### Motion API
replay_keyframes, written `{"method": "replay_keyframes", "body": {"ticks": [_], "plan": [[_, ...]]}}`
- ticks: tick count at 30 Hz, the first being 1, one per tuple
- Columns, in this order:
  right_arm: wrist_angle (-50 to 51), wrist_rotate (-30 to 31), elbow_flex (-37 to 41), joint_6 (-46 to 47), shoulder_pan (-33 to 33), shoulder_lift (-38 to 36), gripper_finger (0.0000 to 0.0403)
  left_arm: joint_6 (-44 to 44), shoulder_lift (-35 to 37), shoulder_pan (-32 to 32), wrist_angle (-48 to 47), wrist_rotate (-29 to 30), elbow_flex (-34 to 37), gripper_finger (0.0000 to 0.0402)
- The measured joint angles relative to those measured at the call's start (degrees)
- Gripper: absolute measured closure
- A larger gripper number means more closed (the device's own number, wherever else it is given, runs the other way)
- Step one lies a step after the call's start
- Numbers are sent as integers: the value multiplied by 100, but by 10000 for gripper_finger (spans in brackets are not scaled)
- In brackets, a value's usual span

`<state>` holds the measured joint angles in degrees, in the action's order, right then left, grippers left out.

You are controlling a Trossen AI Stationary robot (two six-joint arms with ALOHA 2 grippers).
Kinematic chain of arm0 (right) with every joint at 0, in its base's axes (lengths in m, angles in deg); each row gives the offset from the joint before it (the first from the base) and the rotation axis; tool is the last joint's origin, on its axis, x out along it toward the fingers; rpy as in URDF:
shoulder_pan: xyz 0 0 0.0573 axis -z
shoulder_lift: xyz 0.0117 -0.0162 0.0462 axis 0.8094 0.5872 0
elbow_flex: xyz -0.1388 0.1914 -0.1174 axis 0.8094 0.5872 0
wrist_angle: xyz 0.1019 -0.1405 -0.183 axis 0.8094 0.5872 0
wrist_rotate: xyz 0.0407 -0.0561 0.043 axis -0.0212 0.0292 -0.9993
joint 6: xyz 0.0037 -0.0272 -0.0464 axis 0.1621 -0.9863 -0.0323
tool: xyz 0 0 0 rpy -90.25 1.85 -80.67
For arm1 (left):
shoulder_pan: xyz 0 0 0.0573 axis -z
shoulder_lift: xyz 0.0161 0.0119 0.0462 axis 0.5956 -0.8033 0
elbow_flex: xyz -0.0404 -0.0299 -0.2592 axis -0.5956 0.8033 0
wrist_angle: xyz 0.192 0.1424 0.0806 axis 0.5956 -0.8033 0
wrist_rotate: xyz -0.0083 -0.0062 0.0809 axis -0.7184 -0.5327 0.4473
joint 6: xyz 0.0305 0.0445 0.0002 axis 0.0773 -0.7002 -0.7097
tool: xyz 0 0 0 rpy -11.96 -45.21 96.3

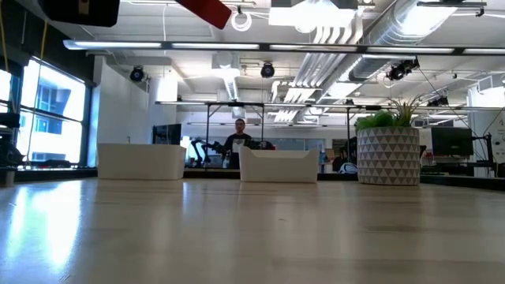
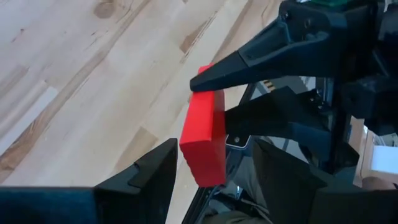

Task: Sort & place blocks by color
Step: Put the red block into the left white bin

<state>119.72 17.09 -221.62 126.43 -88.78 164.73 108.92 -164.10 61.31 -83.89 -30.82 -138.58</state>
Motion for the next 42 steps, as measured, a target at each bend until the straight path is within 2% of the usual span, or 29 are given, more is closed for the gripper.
{"method": "replay_keyframes", "body": {"ticks": [6,16,26,30,34,42], "plan": [[-46,-2,0,-8,0,0,299,-61,0,0,-9,205,0,215],[-62,27,0,0,58,0,299,-203,0,-2,-46,151,0,288],[-32,43,0,2,98,0,299,-711,0,-4,-92,202,0,349],[-37,-28,0,10,112,0,299,-841,0,-4,-133,271,0,355],[-94,-373,0,-1,166,0,295,-1016,-4,7,-324,380,0,357],[33,-498,0,-159,232,-2,251,-1222,-4,0,-464,546,0,357]]}}
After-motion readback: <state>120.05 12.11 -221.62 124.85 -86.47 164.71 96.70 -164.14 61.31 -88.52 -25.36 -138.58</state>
